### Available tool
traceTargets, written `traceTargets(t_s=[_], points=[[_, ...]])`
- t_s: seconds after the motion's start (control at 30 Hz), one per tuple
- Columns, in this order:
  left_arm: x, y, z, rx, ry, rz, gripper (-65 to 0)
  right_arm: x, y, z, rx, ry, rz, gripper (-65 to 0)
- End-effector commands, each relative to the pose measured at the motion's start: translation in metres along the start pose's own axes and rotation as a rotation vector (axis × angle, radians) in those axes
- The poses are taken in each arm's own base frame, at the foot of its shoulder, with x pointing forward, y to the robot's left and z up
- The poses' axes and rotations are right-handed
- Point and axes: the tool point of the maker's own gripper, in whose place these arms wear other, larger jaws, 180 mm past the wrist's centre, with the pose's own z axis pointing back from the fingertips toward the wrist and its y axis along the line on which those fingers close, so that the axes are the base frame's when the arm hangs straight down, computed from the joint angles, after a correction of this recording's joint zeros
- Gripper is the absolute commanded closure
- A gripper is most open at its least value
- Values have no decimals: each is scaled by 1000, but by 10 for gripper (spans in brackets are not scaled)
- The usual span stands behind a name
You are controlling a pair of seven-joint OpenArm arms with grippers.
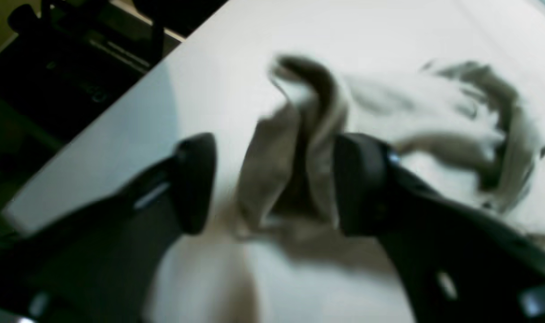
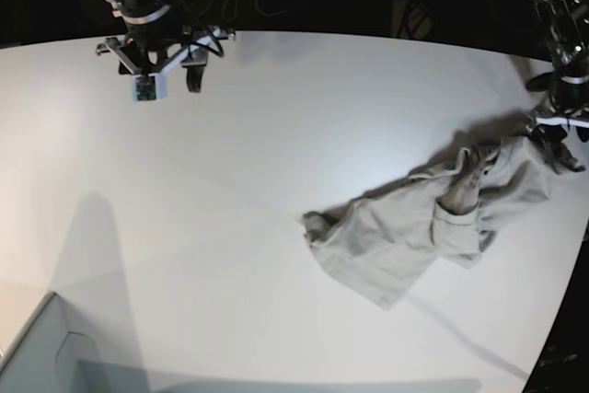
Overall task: Layout the t-shirt on the table in an organized manner, then fold the t-shirt properly
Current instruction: 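Drag the gripped shirt fabric across the table with the left gripper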
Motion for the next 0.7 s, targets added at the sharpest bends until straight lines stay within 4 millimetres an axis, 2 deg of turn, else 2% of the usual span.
traceTargets(t_s=[0.0,0.17,0.23,0.33,0.43,0.6,0.67], points=[[23,-7,5,-25,-79,7,-412,9,2,2,12,-35,5,-305],[61,-38,36,-110,-193,67,-374,7,2,3,12,-29,5,-305],[71,-52,42,-137,-224,83,-370,6,2,4,12,-28,5,-305],[69,-86,31,-211,-216,110,-371,5,2,4,12,-26,4,-305],[44,-117,11,-270,-143,138,-371,5,2,4,12,-25,4,-305],[30,-150,-19,-319,-89,176,-370,-2,2,7,11,-6,3,-305],[28,-157,-29,-324,-76,188,-370,-3,1,7,10,-3,3,-305]])
